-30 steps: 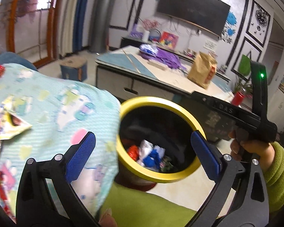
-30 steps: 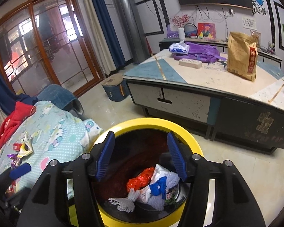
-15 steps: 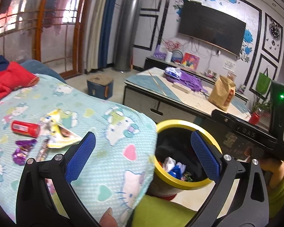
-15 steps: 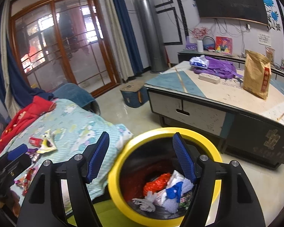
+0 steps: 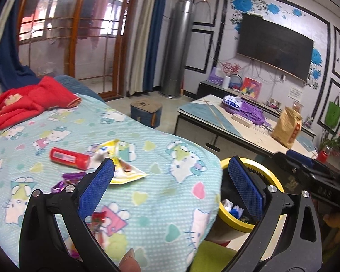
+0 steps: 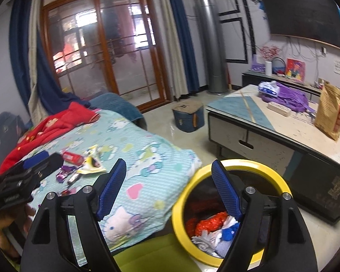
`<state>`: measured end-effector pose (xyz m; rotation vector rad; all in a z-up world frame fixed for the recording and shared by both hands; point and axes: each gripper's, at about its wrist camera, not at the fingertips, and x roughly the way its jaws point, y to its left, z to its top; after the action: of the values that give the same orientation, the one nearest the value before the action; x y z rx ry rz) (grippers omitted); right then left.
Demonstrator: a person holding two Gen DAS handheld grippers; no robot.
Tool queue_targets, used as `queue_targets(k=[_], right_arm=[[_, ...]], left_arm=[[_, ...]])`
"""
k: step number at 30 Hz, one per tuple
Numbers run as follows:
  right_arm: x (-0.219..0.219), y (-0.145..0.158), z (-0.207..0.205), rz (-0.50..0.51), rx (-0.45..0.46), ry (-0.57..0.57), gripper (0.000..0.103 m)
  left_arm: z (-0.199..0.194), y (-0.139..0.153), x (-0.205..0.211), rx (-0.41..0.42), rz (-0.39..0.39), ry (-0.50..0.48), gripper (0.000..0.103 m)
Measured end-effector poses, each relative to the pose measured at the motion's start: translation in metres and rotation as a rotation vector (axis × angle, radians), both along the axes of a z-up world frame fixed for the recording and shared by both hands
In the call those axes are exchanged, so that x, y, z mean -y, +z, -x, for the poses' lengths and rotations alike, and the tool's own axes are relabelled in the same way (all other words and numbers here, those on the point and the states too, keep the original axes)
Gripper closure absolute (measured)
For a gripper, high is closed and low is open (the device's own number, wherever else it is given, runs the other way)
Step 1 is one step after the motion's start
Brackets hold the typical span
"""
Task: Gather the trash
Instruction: 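Move both open tools back over the wrappers on the bed, then close the right tool on the red snack wrapper while the left tool grasps the purple wrapper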
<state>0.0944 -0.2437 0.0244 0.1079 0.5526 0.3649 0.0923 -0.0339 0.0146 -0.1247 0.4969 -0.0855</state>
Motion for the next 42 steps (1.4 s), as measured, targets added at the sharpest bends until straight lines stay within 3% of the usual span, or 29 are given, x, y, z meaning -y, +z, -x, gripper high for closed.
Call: queue_targets(k=[20,33,42], right_arm=[[-0.088,0.005,0.019,0.022,-0.025,0.224,0.028],[-0.151,-0.008,0.032,0.058,-0.091,0.385,0.028],[-0.179,-0.027,0.041,0.086,-0.154,0.482,0.028]], left_arm=[[0.003,0.000,-0.061,-0.030,-0.035,0.141,0.011],[-0.007,-0.023,-0.125,-0.151,0.007,0.240,0.011],[-0.012,-0.046,-0.153,-0.206,0.050,0.252,0.011]])
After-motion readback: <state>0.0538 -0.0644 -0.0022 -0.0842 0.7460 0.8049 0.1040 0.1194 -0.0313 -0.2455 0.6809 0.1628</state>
